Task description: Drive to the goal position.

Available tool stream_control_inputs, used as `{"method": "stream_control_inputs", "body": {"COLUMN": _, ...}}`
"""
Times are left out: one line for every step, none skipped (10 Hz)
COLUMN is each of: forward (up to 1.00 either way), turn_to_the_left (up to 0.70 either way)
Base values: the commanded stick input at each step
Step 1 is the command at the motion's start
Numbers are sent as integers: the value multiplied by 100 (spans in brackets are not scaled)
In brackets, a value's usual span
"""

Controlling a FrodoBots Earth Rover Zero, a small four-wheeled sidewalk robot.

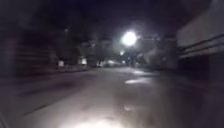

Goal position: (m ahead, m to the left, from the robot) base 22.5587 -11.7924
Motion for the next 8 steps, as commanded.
{"method": "stream_control_inputs", "body": {"forward": 50, "turn_to_the_left": -50}}
{"method": "stream_control_inputs", "body": {"forward": 50, "turn_to_the_left": -50}}
{"method": "stream_control_inputs", "body": {"forward": 50, "turn_to_the_left": -50}}
{"method": "stream_control_inputs", "body": {"forward": 50, "turn_to_the_left": -50}}
{"method": "stream_control_inputs", "body": {"forward": 50, "turn_to_the_left": -50}}
{"method": "stream_control_inputs", "body": {"forward": 50, "turn_to_the_left": -50}}
{"method": "stream_control_inputs", "body": {"forward": 50, "turn_to_the_left": -50}}
{"method": "stream_control_inputs", "body": {"forward": 50, "turn_to_the_left": -50}}
